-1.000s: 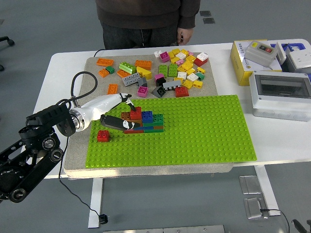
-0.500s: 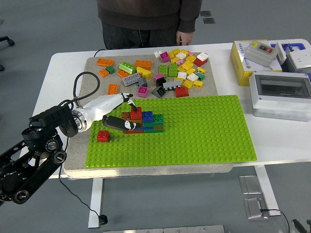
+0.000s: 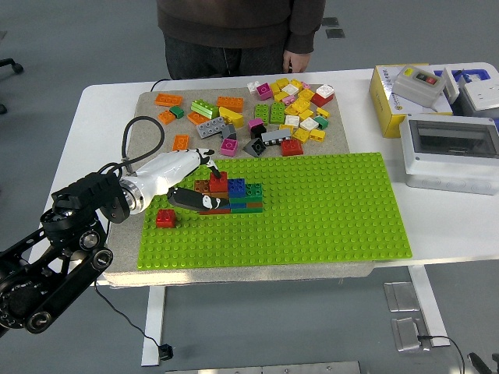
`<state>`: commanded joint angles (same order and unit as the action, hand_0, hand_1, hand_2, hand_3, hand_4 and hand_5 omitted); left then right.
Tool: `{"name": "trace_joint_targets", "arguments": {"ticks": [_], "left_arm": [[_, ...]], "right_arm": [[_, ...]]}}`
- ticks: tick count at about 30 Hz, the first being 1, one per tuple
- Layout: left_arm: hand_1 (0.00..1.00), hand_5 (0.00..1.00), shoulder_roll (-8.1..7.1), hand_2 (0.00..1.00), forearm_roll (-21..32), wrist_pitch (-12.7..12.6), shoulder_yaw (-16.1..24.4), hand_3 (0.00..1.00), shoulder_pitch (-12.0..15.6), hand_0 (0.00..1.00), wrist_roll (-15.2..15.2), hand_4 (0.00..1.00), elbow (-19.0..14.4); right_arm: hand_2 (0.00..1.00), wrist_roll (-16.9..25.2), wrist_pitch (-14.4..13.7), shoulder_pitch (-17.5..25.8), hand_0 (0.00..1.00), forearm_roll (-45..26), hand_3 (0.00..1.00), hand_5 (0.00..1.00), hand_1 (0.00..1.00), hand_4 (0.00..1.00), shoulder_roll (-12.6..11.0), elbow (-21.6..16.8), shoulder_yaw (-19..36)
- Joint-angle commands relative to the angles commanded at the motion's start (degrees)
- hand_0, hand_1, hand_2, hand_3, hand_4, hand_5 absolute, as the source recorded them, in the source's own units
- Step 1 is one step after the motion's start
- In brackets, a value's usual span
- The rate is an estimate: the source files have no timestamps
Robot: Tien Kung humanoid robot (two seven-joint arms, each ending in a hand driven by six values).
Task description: Pick up the brick,pile it on top of brick,press brick,pick up the brick,pile it on top of brick,press brick
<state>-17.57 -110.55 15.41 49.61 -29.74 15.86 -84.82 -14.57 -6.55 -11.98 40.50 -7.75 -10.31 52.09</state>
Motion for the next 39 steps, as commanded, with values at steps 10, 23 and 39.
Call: {"name": "trace_joint_targets", "arguments": {"ticks": [10, 23, 39], "left_arm": [[0.994, 0.565, -0.15, 0.998, 0.2, 0.0, -0.6, 0.674, -0.2, 0.975, 0.3, 0.856, 0.2], [0.989, 0.559, -0.32, 0.998, 2.1, -0.2, 0.1, 0.641, 0.0, 0.971, -0.2, 0.836, 0.6], [0.986, 0.556, -2.29, 0.998, 6.8, -1.3, 4.1, 0.577, 1.4, 0.969, -2.0, 0.823, -4.7]], "right_arm": [[0.664, 0.0, 0.0, 0.0, 0.729, 0.1, 0.748, 0.984, 0.669, 0.599, 0.0, 0.0, 0.1], [0.664, -0.1, 0.1, 0.3, 0.729, 0.4, 0.747, 0.983, 0.670, 0.599, 0.1, 0.0, 0.3], [0.664, -0.3, 0.2, 0.5, 0.729, 1.7, 0.747, 0.983, 0.670, 0.598, 0.2, 0.0, 1.3]]}}
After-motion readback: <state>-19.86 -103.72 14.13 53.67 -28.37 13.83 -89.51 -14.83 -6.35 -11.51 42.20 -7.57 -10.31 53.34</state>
